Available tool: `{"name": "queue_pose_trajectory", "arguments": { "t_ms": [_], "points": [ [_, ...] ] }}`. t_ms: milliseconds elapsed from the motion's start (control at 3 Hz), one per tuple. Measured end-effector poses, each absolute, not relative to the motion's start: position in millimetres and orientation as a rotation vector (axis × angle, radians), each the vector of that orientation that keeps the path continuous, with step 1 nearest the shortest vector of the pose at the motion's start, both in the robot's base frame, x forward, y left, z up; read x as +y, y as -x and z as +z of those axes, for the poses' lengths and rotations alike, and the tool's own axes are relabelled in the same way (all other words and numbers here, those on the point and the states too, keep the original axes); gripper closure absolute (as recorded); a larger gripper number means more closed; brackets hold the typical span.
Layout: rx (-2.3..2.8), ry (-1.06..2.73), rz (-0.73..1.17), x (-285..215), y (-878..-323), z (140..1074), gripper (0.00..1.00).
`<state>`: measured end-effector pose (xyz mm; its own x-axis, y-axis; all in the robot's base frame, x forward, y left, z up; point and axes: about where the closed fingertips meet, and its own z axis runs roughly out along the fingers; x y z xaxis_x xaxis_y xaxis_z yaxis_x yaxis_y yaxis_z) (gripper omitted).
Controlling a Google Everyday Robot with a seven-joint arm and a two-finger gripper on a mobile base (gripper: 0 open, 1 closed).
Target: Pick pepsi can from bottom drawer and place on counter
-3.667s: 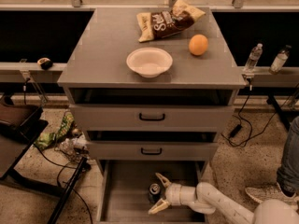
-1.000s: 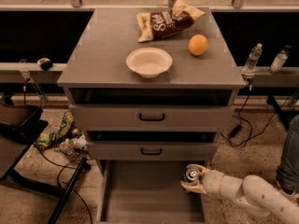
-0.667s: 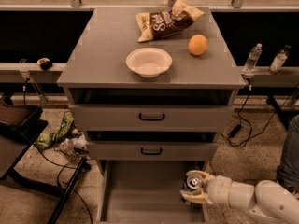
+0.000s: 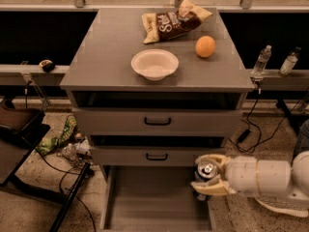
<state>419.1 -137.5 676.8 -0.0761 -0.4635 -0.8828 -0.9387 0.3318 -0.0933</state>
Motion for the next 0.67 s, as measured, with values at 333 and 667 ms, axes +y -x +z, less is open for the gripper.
{"name": "queue_pose_trajectory", "arguments": {
  "t_ms": [333, 667],
  "points": [
    [1.662, 1.322, 0.610, -137.9, -429.9, 740.7, 1.00],
    [1.637, 1.377, 0.563, -124.4, -439.8, 790.0, 1.00]
  ]
}}
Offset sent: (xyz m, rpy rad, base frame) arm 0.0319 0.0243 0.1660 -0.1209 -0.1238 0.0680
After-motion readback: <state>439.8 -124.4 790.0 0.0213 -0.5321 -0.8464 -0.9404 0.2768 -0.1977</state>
